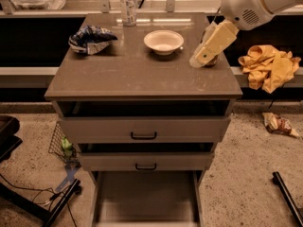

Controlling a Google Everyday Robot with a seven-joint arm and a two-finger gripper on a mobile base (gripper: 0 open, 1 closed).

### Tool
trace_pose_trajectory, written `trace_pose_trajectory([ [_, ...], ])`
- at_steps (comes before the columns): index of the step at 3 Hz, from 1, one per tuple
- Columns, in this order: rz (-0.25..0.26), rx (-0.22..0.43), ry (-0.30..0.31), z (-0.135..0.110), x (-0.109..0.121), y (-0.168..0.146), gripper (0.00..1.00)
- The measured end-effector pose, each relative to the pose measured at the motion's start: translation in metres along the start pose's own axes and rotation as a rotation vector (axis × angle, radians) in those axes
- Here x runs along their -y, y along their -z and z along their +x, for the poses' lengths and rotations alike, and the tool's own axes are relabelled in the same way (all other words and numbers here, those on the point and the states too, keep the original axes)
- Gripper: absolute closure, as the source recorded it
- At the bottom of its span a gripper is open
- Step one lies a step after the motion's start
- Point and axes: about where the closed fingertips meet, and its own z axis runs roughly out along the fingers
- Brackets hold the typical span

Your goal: Place blue chip bag into bottom drawer

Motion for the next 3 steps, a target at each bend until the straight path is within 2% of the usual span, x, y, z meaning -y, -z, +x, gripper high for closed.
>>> trace_pose_trajectory([
  [1,-0.025,0.003,0.045,-0.013,0.002,-0.018,0.0],
  [2,-0.043,0.012,0.117,-0.042,0.021,-0.074,0.0],
  [3,-0.085,0.045,0.196,-0.099,0.041,-0.183,0.0],
])
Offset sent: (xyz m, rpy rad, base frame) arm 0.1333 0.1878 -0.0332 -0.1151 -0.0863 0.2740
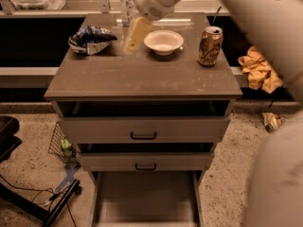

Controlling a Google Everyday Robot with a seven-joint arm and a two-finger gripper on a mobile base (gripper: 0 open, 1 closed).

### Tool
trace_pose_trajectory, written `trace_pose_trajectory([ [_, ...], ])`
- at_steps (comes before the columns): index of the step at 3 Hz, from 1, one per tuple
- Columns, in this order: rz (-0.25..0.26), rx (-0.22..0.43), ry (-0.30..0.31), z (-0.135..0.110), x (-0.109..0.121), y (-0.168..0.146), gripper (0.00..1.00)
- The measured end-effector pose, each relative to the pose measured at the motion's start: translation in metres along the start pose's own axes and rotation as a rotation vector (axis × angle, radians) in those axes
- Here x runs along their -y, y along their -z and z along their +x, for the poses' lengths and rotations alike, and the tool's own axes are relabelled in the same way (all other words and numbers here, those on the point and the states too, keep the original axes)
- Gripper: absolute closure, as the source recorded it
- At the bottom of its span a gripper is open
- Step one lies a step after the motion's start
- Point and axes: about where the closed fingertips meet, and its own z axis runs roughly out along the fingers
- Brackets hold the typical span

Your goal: Place blue chip bag into bottom drawer

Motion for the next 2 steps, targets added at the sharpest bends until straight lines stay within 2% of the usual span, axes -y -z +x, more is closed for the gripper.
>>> trace_pose_trajectory([
  [1,0.012,0.01,0.032,-0.026,0.022,-0.066,0.0],
  [2,0.014,0.031,0.015,-0.039,0.036,-0.124,0.0],
])
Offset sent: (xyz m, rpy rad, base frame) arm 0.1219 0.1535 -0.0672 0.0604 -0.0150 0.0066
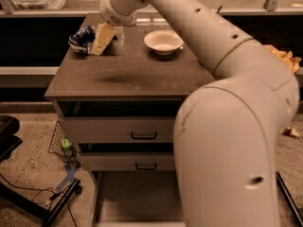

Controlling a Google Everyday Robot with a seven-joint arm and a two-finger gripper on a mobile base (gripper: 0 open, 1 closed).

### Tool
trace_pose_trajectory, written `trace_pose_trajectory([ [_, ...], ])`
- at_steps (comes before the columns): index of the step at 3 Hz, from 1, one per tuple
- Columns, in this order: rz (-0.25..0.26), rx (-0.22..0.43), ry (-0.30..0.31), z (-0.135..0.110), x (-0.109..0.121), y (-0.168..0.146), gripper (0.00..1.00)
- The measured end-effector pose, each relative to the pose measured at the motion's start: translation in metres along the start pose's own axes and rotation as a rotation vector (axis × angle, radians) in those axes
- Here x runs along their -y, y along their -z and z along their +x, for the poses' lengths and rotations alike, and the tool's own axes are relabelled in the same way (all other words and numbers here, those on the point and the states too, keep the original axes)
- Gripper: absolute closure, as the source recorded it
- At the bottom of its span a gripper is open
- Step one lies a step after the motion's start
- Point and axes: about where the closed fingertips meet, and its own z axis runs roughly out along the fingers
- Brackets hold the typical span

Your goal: Place blue chip bag into bottom drawer

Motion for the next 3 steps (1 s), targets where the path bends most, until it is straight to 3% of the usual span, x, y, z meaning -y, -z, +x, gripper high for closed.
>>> trace_pose_trajectory([
  [1,0.016,0.008,-0.029,-0.001,0.012,-0.043,0.0],
  [2,0.035,0.021,-0.06,0.005,0.017,-0.072,0.12],
  [3,0.042,0.037,-0.092,0.019,0.015,-0.087,0.35],
])
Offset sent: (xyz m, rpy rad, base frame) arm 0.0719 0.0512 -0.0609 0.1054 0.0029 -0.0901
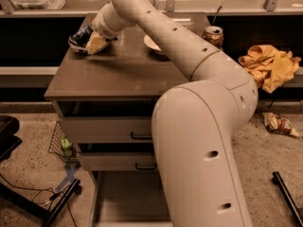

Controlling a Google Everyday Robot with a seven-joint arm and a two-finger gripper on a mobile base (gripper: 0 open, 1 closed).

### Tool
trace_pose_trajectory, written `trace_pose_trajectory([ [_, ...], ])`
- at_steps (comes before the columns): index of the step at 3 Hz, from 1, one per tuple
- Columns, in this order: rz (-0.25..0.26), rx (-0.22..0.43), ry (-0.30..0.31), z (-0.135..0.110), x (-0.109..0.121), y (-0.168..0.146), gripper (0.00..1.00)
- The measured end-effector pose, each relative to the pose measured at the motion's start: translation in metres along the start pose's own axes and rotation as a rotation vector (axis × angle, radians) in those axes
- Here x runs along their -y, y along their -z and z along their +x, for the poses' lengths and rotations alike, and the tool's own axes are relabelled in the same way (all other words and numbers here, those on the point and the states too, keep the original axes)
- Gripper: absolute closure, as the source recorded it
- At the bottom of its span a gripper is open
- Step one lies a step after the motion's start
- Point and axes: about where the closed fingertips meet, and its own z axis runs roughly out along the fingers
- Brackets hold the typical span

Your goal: Place blue chip bag into bottom drawer

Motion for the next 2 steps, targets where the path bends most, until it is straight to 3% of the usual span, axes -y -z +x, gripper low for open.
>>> trace_pose_trajectory([
  [2,-0.008,0.001,-0.003,0.0015,-0.0041,-0.0071,0.82],
])
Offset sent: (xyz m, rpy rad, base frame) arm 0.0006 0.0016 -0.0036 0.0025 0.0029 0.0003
